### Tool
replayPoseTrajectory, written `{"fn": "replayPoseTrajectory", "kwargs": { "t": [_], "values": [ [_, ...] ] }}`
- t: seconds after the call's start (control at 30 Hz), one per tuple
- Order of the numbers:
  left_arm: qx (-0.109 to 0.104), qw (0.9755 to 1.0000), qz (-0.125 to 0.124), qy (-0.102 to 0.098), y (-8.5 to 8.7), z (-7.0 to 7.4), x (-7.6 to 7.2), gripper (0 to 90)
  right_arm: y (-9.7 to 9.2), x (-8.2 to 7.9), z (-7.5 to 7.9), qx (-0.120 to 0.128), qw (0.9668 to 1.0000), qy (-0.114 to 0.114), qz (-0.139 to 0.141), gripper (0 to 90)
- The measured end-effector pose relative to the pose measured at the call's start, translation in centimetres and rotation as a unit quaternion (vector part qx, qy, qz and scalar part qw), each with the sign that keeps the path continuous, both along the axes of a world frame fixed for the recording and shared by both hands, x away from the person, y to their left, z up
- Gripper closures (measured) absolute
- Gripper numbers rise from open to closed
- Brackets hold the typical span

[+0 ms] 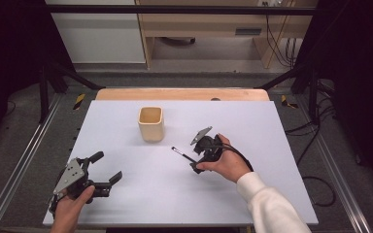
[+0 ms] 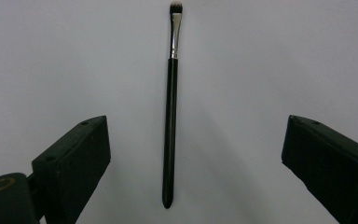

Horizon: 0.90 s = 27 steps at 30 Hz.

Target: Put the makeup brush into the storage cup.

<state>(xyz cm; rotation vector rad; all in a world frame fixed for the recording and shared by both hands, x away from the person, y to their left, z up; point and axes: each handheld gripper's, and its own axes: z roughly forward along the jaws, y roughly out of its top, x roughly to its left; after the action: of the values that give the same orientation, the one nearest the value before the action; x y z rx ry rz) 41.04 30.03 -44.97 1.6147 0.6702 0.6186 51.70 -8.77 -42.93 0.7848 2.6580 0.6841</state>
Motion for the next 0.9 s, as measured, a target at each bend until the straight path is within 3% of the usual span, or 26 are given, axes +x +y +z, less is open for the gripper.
{"fn": "replayPoseTrajectory", "kwargs": {
  "t": [0.23, 0.9],
  "values": [
    [0.004, 1.0, -0.001, 0.001, 0.0, 0.0, 0.0, 1.7, 0.7, 0.7, -0.6, 0.011, 0.9999, 0.012, -0.007, 8.2],
    [0.011, 0.9999, -0.009, 0.002, -0.3, -0.1, 0.0, 1.9, 1.5, 1.5, -1.4, 0.014, 0.9998, 0.012, -0.01, 15.2]
  ]
}}
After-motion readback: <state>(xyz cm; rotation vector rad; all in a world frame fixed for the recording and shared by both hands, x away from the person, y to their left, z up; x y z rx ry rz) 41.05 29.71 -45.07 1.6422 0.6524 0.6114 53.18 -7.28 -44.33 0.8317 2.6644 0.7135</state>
